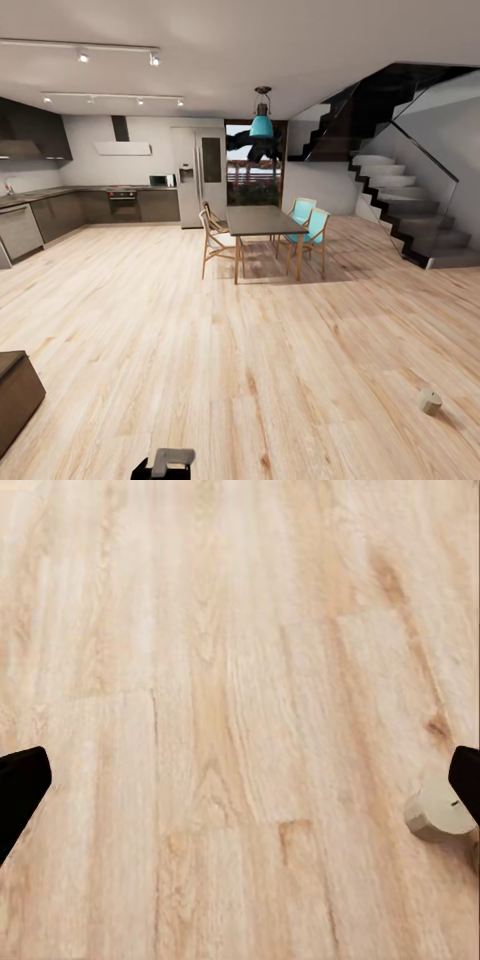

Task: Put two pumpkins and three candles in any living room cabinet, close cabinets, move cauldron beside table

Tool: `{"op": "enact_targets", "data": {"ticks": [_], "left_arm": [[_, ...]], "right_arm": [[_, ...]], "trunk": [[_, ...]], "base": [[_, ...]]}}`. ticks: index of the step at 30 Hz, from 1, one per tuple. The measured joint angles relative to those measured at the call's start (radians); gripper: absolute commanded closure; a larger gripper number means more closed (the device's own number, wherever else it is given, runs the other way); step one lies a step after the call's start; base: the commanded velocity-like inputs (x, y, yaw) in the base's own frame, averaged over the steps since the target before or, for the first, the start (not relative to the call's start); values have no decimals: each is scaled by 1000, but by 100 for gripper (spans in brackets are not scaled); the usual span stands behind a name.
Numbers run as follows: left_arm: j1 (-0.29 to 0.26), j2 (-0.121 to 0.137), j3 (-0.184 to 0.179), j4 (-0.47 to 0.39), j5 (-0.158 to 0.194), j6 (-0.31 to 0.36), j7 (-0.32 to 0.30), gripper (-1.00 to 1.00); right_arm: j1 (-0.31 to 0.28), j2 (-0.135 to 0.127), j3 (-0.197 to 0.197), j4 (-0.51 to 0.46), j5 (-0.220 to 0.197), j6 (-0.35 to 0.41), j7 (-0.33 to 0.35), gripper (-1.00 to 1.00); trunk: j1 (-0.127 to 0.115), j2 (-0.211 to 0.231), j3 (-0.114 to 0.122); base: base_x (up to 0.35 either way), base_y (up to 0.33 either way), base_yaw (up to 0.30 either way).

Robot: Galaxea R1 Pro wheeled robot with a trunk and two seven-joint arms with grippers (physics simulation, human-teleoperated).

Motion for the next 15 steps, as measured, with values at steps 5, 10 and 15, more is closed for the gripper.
{"op": "enact_targets", "data": {"ticks": [5,10,15], "left_arm": [[-62,7,5,77,142,13,66,-100],[-88,9,8,108,176,5,91,-100],[-90,10,8,131,219,-14,90,-100]], "right_arm": [[0,2,47,-6,56,-19,0,-100],[-1,10,77,-22,100,-24,-1,-100],[-1,42,97,-79,174,-25,-1,-100]], "trunk": [[19,-35,-16],[38,-70,-31],[58,-105,-47]], "base": [[0,0,0],[0,0,0],[0,0,0]]}}
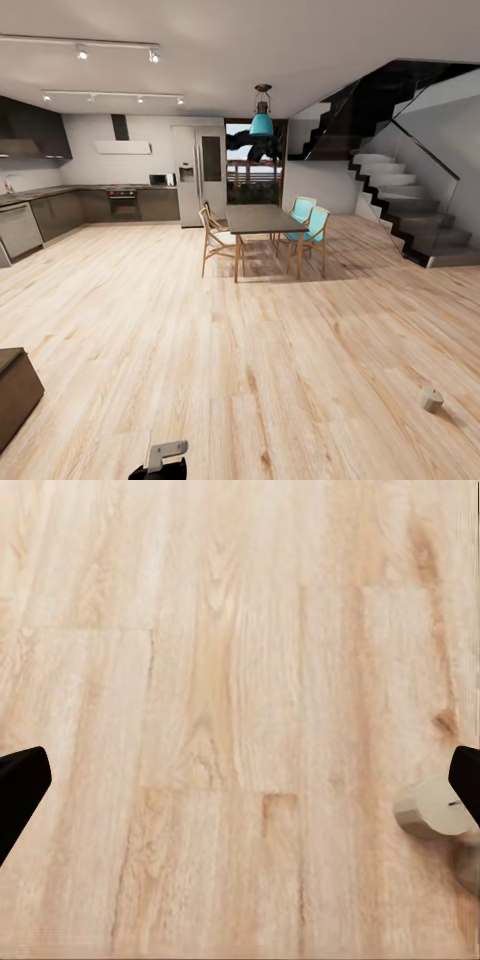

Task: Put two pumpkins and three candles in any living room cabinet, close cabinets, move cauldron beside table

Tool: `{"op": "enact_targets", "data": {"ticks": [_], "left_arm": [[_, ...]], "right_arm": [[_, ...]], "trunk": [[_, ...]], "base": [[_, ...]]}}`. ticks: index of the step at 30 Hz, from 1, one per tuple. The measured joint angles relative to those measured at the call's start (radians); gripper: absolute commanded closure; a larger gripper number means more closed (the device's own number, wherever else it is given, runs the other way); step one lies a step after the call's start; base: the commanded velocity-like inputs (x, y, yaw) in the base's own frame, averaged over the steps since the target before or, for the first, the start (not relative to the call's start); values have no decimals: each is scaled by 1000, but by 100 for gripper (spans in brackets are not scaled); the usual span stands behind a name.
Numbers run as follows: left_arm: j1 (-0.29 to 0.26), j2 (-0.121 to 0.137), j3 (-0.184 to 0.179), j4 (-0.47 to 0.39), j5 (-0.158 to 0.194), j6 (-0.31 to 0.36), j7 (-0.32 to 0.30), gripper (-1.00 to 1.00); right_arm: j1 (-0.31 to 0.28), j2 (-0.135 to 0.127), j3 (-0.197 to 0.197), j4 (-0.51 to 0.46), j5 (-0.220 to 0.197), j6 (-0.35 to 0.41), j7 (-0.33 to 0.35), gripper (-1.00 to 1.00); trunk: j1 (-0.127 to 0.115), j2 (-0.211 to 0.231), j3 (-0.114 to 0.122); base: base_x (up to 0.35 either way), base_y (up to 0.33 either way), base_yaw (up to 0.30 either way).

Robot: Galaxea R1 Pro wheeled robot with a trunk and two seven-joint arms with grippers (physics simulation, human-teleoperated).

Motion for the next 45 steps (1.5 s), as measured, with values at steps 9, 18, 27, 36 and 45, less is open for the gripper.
{"op": "enact_targets", "data": {"ticks": [9,18,27,36,45], "left_arm": [[-1,0,-4,4,35,-23,0,-100],[-1,0,-5,0,36,-30,0,-100],[-1,0,-5,2,36,-31,1,-100],[-1,0,-8,4,35,-31,1,-100],[-1,0,-8,5,35,-31,1,-100]], "right_arm": [[0,61,16,-116,65,1,-13,-100],[0,67,29,-123,74,1,-4,-100],[0,69,68,-121,85,1,1,-100],[0,70,69,-120,85,1,1,-100],[0,75,69,-119,86,1,0,-100]], "trunk": [[35,-63,-28],[69,-126,-56],[104,-189,-85],[138,-252,-113],[173,-315,-141]], "base": [[0,0,0],[0,0,0],[0,0,0],[0,0,0],[0,0,0]]}}
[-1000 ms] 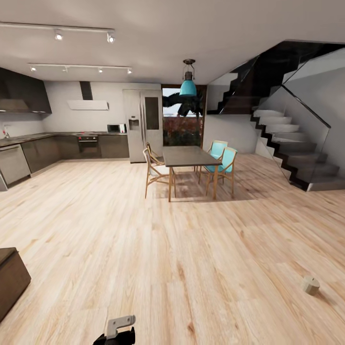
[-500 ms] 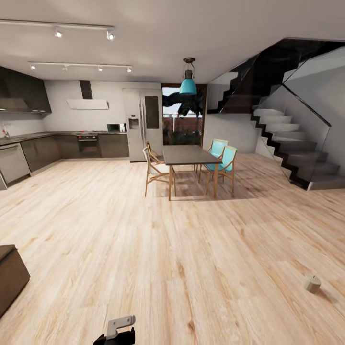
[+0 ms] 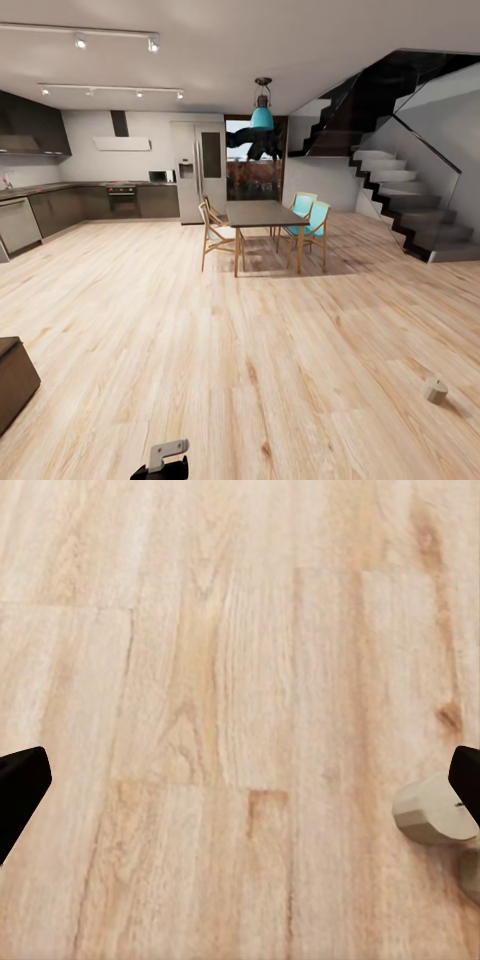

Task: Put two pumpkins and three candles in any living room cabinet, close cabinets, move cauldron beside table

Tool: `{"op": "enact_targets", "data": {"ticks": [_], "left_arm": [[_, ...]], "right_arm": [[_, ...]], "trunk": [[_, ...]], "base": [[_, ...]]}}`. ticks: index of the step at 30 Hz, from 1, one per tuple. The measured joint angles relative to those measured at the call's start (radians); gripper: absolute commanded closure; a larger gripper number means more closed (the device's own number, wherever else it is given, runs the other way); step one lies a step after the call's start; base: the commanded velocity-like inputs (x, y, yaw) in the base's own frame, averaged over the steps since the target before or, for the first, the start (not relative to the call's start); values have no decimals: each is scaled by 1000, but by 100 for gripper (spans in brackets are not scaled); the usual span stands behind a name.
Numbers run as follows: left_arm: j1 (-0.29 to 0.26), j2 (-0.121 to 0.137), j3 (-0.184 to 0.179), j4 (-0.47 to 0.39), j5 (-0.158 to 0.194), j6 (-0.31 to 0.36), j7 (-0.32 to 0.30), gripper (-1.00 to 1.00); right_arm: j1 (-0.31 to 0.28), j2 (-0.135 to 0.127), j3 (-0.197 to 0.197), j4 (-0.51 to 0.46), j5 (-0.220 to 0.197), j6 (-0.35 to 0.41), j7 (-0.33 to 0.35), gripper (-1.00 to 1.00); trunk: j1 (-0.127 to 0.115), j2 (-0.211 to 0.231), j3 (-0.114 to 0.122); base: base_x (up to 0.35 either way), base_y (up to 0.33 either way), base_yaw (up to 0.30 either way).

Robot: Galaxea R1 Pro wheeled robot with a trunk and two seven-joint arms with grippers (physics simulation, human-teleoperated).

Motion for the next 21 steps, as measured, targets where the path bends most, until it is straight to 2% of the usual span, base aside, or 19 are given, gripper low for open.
{"op": "enact_targets", "data": {"ticks": [5,10,13,16,19,20,21], "left_arm": [[0,0,0,0,0,0,0,-100],[0,0,0,-1,0,0,0,-100],[0,0,1,-1,0,0,-1,-100],[0,0,1,-1,1,0,-1,-100],[0,0,2,-1,1,0,-1,-100],[0,0,2,-1,1,0,-1,-100],[0,0,2,-1,1,0,-1,-100]], "right_arm": [[0,6,7,-1,2,0,-11,-100],[0,18,76,-4,4,-1,-25,-100],[0,23,98,-7,3,-1,-56,-100],[-1,37,108,-23,4,-2,-100,-100],[-6,59,123,-52,7,-2,-184,-100],[-11,68,147,-68,17,0,-247,-100],[-14,73,165,-75,23,1,-282,-100]], "trunk": [[19,-35,-16],[38,-70,-31],[50,-91,-41],[61,-112,-50],[73,-133,-60],[77,-140,-63],[81,-147,-66]], "base": [[0,0,0],[0,0,0],[0,0,0],[0,0,0],[0,0,0],[0,0,0],[0,0,0]]}}
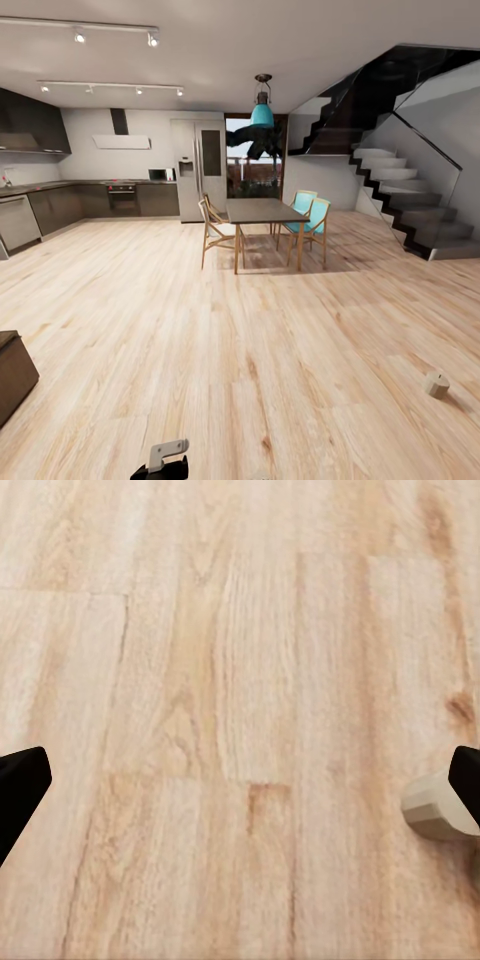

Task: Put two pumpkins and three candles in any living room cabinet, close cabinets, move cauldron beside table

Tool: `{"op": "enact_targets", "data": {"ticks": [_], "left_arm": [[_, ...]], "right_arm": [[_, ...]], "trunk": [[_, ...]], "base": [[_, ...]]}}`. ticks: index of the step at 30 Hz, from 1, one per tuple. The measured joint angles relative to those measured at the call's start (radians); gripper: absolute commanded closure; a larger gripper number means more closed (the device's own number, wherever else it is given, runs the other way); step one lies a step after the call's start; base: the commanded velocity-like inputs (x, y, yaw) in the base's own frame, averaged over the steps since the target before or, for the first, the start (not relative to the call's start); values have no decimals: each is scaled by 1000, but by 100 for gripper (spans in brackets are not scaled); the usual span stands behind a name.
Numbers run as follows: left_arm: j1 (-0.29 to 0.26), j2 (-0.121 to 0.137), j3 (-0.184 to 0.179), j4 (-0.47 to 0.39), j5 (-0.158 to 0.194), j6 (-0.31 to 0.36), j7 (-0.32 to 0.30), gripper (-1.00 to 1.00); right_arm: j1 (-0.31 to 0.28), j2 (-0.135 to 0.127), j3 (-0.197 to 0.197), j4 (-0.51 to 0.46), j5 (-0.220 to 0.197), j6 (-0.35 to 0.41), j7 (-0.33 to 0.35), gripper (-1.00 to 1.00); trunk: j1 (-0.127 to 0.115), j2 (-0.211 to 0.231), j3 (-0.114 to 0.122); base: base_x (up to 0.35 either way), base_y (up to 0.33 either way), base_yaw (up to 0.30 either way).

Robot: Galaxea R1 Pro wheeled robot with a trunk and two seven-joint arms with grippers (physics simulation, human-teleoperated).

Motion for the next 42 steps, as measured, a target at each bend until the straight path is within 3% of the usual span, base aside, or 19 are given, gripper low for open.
{"op": "enact_targets", "data": {"ticks": [3,8,10,14,16,18,21,31,36,37,39,42], "left_arm": [[0,0,0,0,0,0,1,-100],[0,0,-2,0,0,0,1,-100],[0,0,-3,-1,0,0,1,-100],[0,0,-5,-6,-1,0,1,-100],[0,0,-6,-9,-1,0,1,-100],[0,0,-6,-10,-1,0,1,-100],[0,0,-6,-11,-1,0,3,-100],[0,1,1,-53,1,21,-3,-100],[-27,-1,11,-148,-1,129,6,-100],[-38,-1,19,-168,-1,146,7,-100],[-79,-2,79,-223,0,217,10,-100],[-97,-4,133,-263,3,261,12,-100]], "right_arm": [[-47,29,84,-20,22,7,-151,-100],[-160,75,137,-23,30,32,-313,-100],[-190,87,143,-21,31,71,-341,-100],[-211,102,171,-17,33,106,-355,-100],[-217,107,235,-12,27,113,-361,-100],[-219,108,272,0,25,115,-360,-100],[-220,108,293,18,22,112,-359,-100],[-221,107,311,32,27,80,-359,-100],[-221,108,313,35,28,79,-359,-100],[-221,108,313,36,29,79,-359,-100],[-221,108,316,48,30,78,-359,-100],[-221,109,333,55,32,78,-357,-100]], "trunk": [[11,-21,-9],[31,-56,-25],[38,-70,-31],[54,-98,-44],[61,-112,-50],[69,-126,-56],[77,-140,-63],[81,-147,-66],[100,-182,-81],[104,-189,-84],[104,-189,-84],[104,-189,-84]], "base": [[0,0,0],[0,0,0],[0,0,0],[0,0,0],[0,0,0],[0,0,0],[0,0,0],[0,0,0],[0,0,0],[0,0,0],[0,0,0],[0,0,0]]}}
